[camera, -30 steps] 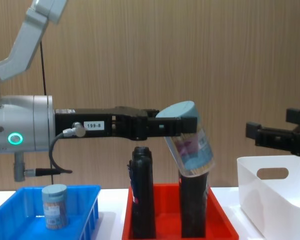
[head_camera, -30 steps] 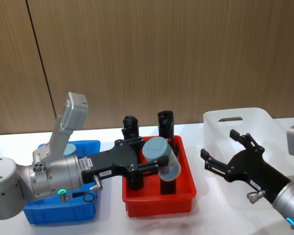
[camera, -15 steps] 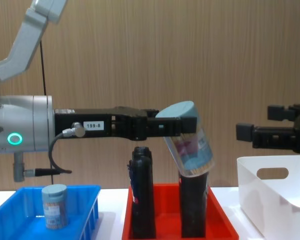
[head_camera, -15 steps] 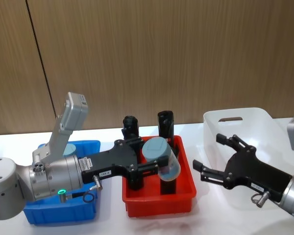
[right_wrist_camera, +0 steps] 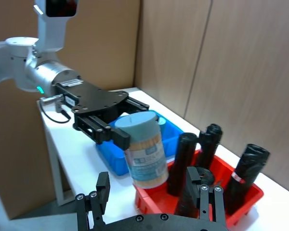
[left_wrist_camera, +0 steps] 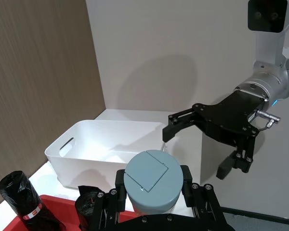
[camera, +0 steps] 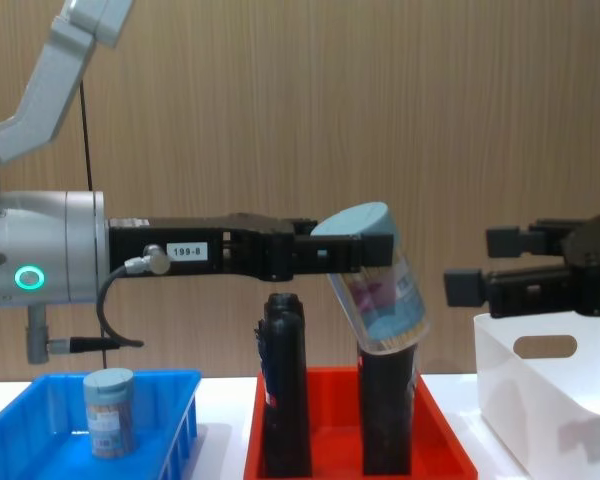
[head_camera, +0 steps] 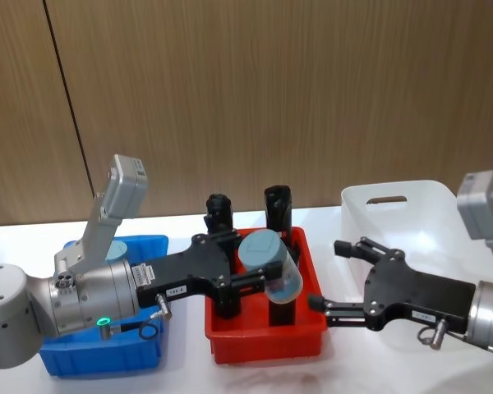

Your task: Pick the cotton swabs from the blue box and place them into the white box.

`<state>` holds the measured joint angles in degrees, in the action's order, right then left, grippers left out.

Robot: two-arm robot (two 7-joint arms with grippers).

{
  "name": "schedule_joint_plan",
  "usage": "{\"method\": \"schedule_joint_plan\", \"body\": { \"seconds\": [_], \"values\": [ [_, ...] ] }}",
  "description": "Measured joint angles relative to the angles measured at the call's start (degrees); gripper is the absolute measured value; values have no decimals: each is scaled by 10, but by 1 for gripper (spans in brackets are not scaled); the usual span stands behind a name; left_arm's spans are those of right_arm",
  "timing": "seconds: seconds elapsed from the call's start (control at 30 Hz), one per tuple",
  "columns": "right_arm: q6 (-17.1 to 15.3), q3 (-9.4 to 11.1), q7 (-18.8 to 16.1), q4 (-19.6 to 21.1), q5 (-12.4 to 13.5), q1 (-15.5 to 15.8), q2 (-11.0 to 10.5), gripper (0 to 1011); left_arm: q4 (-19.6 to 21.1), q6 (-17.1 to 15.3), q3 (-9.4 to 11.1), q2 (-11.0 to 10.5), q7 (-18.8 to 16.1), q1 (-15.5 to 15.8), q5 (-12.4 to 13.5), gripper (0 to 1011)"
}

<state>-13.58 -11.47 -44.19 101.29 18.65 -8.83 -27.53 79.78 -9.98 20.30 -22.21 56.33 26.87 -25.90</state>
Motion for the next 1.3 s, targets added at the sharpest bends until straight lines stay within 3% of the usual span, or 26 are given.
{"method": "schedule_joint_plan", "body": {
  "seconds": [0.37, 1.3],
  "values": [
    [-21, -17, -47, -32, -14, -42, 15, 1002, 0, 0, 0, 0, 0, 0, 0, 666],
    [-11, -53, -67, -107, -62, -100, 47, 1002, 0, 0, 0, 0, 0, 0, 0, 666]
  ]
}}
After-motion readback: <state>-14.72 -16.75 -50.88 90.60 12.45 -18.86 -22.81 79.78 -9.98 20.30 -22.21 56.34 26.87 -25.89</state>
